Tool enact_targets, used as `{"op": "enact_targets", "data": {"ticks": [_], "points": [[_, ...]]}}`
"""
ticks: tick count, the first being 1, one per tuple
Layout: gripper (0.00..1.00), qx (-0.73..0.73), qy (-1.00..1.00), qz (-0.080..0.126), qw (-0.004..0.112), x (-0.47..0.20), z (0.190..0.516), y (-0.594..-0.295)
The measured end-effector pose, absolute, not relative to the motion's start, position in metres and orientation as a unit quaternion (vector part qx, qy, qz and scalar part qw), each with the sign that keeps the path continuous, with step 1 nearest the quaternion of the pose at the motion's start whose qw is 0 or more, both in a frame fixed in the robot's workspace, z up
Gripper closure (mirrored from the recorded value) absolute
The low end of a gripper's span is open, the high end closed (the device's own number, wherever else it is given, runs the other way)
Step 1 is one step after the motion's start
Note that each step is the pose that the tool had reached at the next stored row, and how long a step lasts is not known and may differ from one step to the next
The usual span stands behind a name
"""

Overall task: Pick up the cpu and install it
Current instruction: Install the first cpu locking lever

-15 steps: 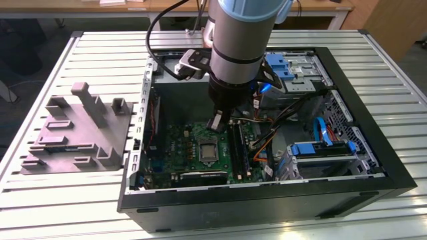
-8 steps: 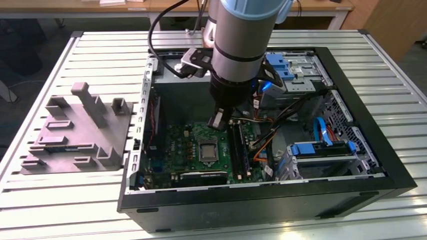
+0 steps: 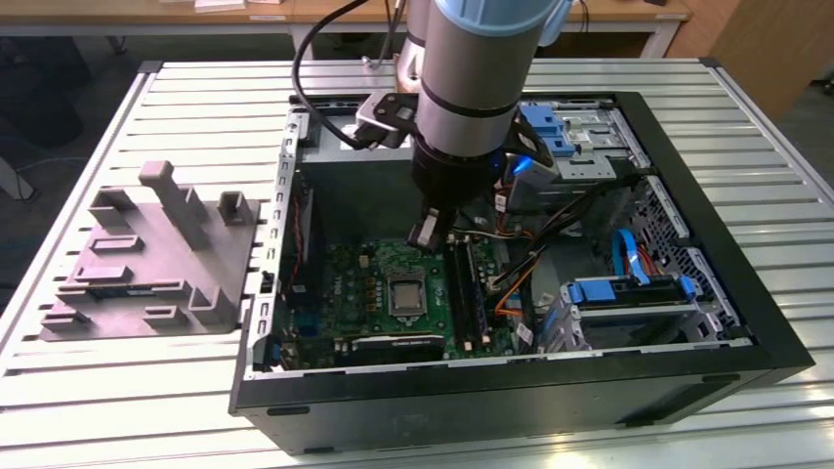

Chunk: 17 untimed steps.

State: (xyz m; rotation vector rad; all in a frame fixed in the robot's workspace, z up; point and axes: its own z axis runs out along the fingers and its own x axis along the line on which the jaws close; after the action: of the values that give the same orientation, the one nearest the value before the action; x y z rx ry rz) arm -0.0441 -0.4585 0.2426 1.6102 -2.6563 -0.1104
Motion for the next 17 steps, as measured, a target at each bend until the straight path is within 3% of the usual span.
{"op": "enact_targets", "data": {"ticks": [17], "points": [[0.89,0.518,-0.854,-0.036,0.017,-0.0338,0.2416,-0.4483]]}}
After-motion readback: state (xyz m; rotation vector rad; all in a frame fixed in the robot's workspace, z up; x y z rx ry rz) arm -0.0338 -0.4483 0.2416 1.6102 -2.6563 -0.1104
